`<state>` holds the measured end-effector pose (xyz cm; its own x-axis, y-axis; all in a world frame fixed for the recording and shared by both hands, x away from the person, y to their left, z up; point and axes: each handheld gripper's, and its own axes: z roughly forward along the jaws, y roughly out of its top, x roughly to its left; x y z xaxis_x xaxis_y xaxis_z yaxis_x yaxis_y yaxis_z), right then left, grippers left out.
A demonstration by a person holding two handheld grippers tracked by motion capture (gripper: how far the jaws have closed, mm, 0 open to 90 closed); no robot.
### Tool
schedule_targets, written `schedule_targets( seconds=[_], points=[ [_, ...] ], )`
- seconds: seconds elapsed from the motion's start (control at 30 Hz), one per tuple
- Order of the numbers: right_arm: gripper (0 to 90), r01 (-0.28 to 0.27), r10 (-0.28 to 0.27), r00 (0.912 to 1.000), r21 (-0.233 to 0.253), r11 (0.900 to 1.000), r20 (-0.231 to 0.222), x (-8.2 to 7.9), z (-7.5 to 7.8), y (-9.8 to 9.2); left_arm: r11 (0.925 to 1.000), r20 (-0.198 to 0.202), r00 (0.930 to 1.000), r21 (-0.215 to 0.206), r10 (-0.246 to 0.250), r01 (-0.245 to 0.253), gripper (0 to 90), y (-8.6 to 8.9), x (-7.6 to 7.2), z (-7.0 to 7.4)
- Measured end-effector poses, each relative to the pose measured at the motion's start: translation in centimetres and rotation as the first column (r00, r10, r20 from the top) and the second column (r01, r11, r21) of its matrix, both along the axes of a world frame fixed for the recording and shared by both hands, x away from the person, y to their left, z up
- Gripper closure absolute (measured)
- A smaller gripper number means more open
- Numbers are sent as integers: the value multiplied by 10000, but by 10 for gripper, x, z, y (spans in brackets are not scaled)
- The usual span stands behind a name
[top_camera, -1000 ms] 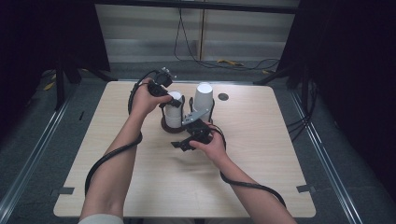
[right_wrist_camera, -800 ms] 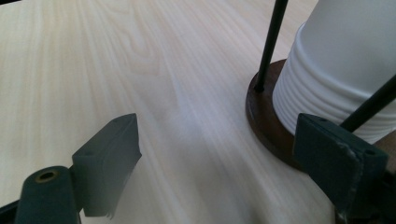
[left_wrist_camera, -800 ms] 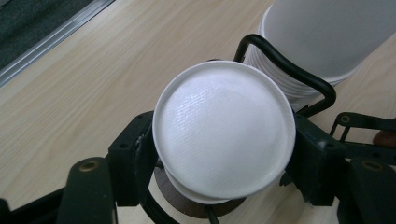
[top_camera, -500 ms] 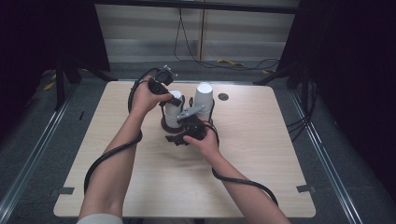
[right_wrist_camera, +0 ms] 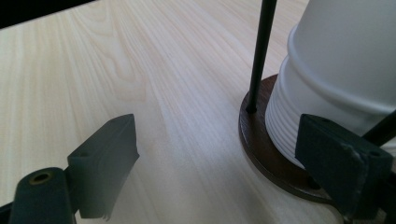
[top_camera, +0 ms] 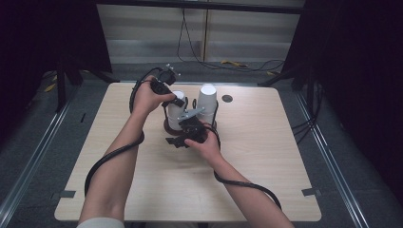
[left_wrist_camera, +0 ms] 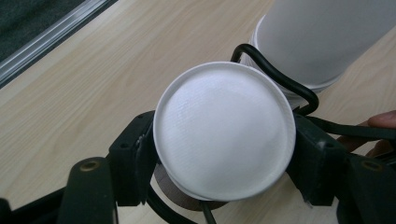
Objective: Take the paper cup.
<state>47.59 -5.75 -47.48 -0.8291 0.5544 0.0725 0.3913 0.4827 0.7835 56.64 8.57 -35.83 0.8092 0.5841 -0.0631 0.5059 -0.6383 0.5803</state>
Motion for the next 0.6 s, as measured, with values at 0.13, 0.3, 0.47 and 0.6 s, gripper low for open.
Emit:
schedule_targets(
  seconds=[0.13, 0.3, 0.47, 0.6],
  points=[
    [125, -48, 48, 10000, 27, 10000, 30, 0, 0, 0, 10000, 49, 10000, -62, 13, -13, 324, 0, -1, 6],
    [124, 83, -83, 10000, 257, 9996, 8, 1, 1, 2, 10000, 126, 9999, -28, 47, -47, 323, 2, -2, 17],
    [125, 218, -219, 9998, 208, 9995, 29, 2, 0, 4, 9999, 92, 9999, -81, 136, -136, 323, 3, -3, 24],
    [125, 304, -303, 9995, 239, 9993, -38, 3, -1, 7, 10000, 27, 9999, 15, 98, -98, 324, 3, -3, 25]
  ],
)
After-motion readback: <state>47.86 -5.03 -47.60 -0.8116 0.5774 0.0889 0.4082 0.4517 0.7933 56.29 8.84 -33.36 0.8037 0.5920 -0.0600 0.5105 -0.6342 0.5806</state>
